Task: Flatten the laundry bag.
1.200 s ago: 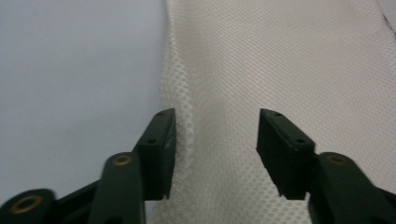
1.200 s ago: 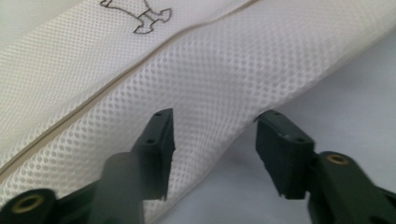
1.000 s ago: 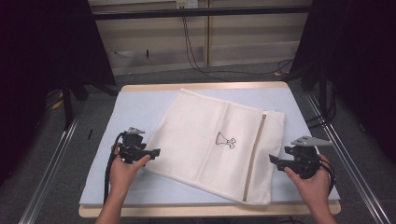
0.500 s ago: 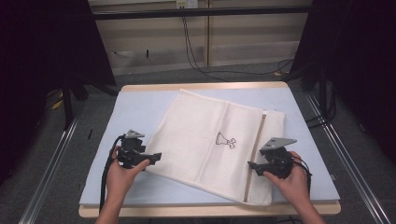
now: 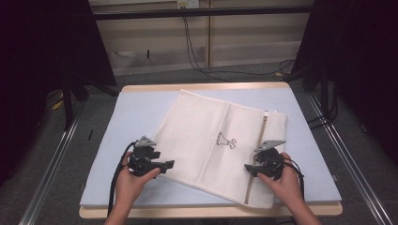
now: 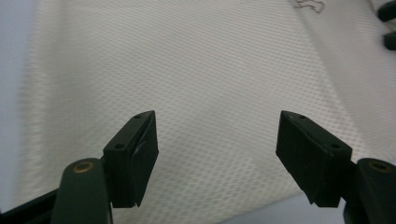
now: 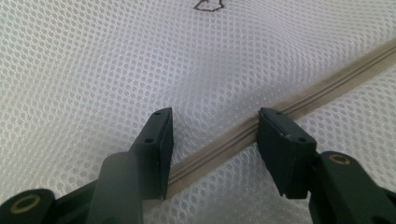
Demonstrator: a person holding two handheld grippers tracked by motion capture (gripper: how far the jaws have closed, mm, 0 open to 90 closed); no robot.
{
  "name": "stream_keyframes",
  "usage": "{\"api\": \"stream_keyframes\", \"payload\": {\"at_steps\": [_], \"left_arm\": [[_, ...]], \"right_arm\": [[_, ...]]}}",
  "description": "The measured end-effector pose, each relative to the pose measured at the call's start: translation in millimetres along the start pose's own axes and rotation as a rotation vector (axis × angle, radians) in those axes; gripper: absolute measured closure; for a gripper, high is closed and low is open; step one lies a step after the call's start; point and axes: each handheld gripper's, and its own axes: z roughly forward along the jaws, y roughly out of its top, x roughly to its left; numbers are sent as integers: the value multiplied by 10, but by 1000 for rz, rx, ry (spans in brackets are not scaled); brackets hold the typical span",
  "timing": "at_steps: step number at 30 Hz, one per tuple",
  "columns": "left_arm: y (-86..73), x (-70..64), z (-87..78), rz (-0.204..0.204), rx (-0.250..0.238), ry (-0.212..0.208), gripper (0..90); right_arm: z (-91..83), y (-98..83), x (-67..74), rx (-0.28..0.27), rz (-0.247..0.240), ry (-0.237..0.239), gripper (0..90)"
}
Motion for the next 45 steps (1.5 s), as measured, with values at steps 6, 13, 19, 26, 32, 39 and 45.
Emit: {"api": "stream_keyframes", "payload": {"at_steps": [6, 13, 19, 26, 32, 39, 45], "left_arm": [[-26, -250, 231, 86, 68, -33, 299], [-35, -389, 278, 91, 65, -35, 251], [-15, -555, 393, 91, 55, -79, 209], [-24, -576, 434, 143, 99, 27, 511], [-5, -474, 360, 129, 125, -5, 819], [28, -194, 156, 126, 175, -23, 825], [-34, 95, -24, 117, 166, 14, 821]], "right_arm": [[2, 40, 28, 15, -14, 8, 589], [19, 77, 123, 8, -7, 8, 814], [58, 130, 172, -7, 31, 49, 817], [134, 202, 366, -48, 56, 85, 785], [102, 231, 366, -72, 40, 121, 619], [-82, 272, 13, -138, 34, 83, 464], [-32, 331, -401, -116, 39, -9, 407]]}}
